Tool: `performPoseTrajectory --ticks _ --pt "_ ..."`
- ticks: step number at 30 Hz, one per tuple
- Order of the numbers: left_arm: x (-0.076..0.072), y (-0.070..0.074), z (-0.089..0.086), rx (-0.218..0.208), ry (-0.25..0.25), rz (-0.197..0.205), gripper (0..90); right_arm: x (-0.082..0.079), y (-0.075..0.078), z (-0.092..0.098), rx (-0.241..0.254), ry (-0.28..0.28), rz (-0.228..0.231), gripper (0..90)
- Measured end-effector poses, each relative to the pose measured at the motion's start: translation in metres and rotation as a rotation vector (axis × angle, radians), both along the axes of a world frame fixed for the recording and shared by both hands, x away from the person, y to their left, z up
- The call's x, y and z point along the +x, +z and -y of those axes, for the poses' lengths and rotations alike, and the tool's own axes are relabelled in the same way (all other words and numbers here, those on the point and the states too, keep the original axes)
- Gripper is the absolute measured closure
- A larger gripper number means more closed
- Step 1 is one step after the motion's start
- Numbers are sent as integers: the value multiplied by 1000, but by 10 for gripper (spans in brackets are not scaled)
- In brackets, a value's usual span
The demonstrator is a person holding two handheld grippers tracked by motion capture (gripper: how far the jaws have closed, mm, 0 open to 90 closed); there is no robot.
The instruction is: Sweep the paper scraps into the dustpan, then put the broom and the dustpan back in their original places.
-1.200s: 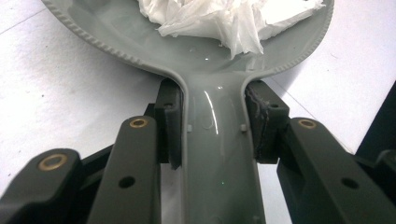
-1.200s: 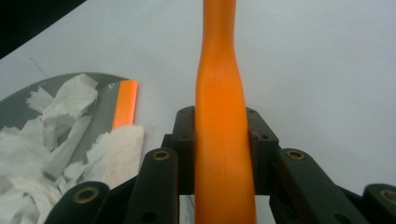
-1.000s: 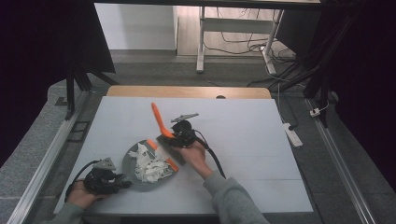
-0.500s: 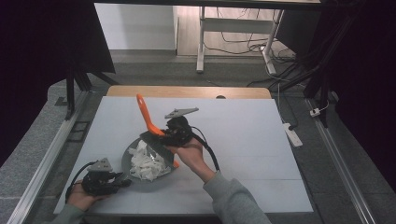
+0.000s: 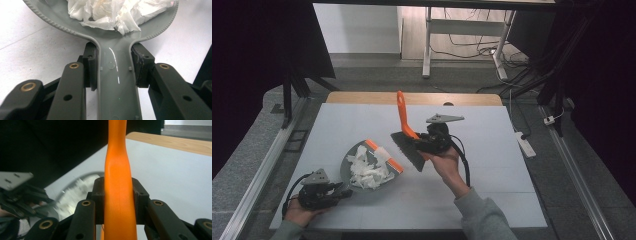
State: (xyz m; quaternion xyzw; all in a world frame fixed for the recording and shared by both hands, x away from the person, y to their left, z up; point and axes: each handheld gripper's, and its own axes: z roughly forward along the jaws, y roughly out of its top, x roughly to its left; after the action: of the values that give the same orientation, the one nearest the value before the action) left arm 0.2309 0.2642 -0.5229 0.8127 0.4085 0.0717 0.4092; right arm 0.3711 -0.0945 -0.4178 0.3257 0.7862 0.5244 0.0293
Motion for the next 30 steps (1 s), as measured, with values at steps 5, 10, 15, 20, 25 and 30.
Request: performPoseTrajectory --ticks 5,10,15,20,25,30 --pt "-1 5 6 -16 59 3 614 -3 -5 31 4 -23 -3 705" --pt "-2 8 11 -23 92 2 614 -9 -7 55 7 -33 13 705" --pt "-3 10 14 -24 140 1 614 -17 -11 74 6 -32 27 705" --pt "-1 12 17 -30 201 -3 614 -28 -15 94 -3 -35 33 705" --pt "0 12 24 -20 270 -13 614 -35 -20 115 -23 -56 6 705" --pt "5 9 34 -17 337 -43 614 -35 -34 127 -39 -60 -71 704"
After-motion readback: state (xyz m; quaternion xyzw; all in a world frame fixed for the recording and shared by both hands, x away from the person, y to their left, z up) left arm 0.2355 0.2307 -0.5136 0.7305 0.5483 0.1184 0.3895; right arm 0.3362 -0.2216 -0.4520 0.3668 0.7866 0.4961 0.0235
